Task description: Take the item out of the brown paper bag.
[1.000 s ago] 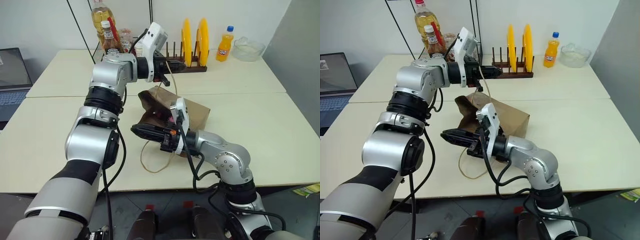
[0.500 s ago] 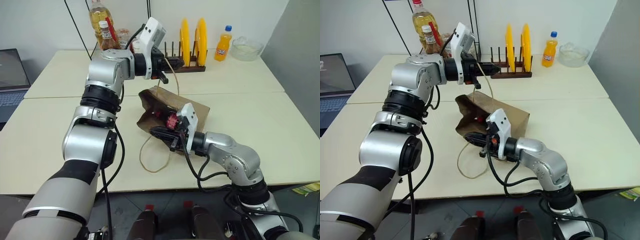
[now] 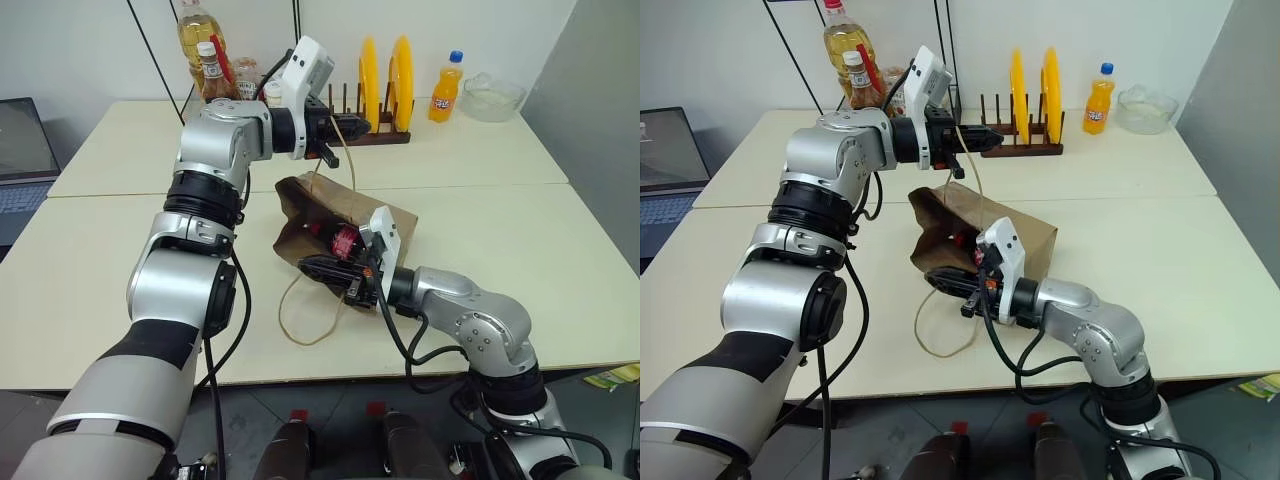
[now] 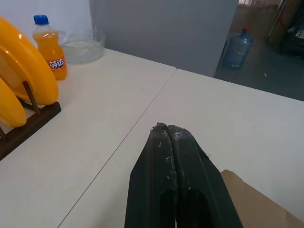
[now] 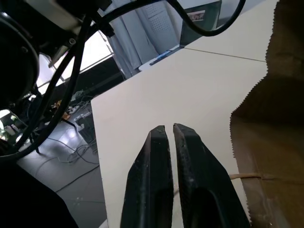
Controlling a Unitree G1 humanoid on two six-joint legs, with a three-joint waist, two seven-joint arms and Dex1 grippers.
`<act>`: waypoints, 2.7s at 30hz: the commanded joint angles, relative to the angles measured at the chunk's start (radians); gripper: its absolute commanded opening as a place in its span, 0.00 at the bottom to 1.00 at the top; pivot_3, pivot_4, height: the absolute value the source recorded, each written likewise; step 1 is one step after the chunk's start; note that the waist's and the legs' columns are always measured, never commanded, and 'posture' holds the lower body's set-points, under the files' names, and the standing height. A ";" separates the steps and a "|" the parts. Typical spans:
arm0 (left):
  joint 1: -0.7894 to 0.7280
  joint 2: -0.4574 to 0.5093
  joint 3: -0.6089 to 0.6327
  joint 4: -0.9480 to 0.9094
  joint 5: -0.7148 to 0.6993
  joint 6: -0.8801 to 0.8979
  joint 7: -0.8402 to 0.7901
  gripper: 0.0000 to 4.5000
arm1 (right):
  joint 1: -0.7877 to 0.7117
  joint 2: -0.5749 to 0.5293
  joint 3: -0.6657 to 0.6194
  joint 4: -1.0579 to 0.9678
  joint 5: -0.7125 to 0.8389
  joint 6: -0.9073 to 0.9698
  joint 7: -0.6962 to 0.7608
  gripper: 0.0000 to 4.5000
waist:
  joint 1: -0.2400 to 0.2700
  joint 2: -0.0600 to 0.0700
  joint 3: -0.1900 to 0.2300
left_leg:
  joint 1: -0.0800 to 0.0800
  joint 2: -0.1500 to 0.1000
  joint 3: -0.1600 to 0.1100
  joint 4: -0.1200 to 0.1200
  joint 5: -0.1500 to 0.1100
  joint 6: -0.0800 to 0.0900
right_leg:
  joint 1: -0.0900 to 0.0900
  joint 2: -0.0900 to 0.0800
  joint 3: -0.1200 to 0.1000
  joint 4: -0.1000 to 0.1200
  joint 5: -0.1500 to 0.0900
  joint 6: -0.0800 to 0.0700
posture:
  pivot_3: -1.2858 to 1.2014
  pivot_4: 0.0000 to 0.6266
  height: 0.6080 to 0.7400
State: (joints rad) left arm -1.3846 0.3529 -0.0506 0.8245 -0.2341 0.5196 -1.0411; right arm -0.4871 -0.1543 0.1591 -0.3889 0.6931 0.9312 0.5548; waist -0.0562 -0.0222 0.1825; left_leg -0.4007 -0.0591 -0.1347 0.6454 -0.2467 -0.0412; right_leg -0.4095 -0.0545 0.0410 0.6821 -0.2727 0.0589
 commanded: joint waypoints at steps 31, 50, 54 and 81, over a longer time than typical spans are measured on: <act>-0.023 -0.012 0.023 0.014 0.006 -0.039 -0.016 0.00 | -0.035 -0.159 -0.064 -0.113 0.577 0.013 -0.273 0.03 | -0.001 0.000 0.000 | -0.001 0.000 0.001 0.000 -0.002 0.004 | 0.000 0.000 0.000 0.000 0.000 0.000 | 0.52 0.24 1.00; 0.001 0.011 0.030 -0.053 0.011 0.002 0.000 0.00 | -0.011 -0.064 0.205 0.153 -0.433 -0.364 -0.323 0.01 | -0.001 0.000 0.000 | -0.001 0.000 0.000 0.000 0.000 0.000 | -0.001 0.000 0.000 0.000 0.000 0.000 | 0.52 0.24 1.00; 0.002 0.010 0.032 -0.057 0.008 0.001 0.003 0.00 | -0.003 -0.130 0.186 0.106 -0.531 -0.291 -0.360 0.01 | 0.000 0.000 0.000 | -0.001 -0.001 0.000 0.000 0.000 0.000 | -0.001 0.000 0.001 0.000 0.000 0.000 | 0.52 0.24 1.00; 0.052 -0.004 0.038 -0.119 -0.004 -0.008 0.028 0.00 | -0.044 -0.340 0.381 0.215 -0.869 -0.315 -0.093 0.99 | 0.000 0.000 0.000 | -0.001 0.000 0.001 0.001 0.000 0.000 | 0.000 0.000 0.000 0.000 0.000 0.000 | 0.52 0.24 1.00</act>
State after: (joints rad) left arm -1.3203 0.3447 -0.0328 0.7595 -0.2231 0.5176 -1.0152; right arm -0.5516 -0.4753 0.5174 -0.2012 -0.1353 0.6384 0.4567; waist -0.0558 -0.0222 0.1825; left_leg -0.4012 -0.0596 -0.1342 0.6460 -0.2464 -0.0413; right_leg -0.4094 -0.0546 0.0411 0.6817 -0.2728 0.0590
